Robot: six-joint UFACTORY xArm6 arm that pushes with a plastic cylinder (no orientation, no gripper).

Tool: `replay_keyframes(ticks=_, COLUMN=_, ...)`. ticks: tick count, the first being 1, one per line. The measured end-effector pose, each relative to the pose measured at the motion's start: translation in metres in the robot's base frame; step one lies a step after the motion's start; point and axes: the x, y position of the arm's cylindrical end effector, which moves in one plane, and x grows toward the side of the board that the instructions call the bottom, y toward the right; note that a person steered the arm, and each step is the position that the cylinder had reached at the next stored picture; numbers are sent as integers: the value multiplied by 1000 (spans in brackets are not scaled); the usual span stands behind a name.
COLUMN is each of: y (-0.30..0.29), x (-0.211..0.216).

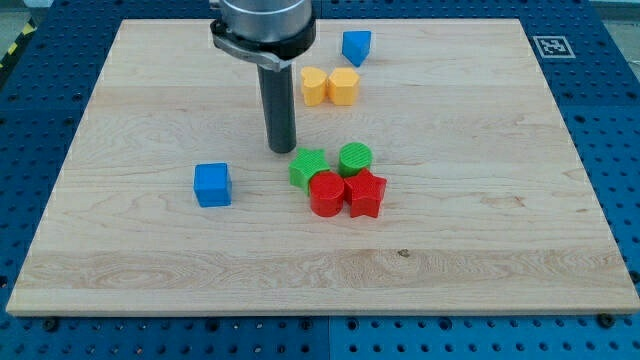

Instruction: Place your hand at the top of the blue triangle

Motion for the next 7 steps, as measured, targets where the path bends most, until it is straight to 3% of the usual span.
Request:
replay_keyframes(ticks=2, y=38, x=-1)
replay_keyframes(ticks=4, y=61, x=-30)
replay_keyframes(ticks=7, y=132, x=-25)
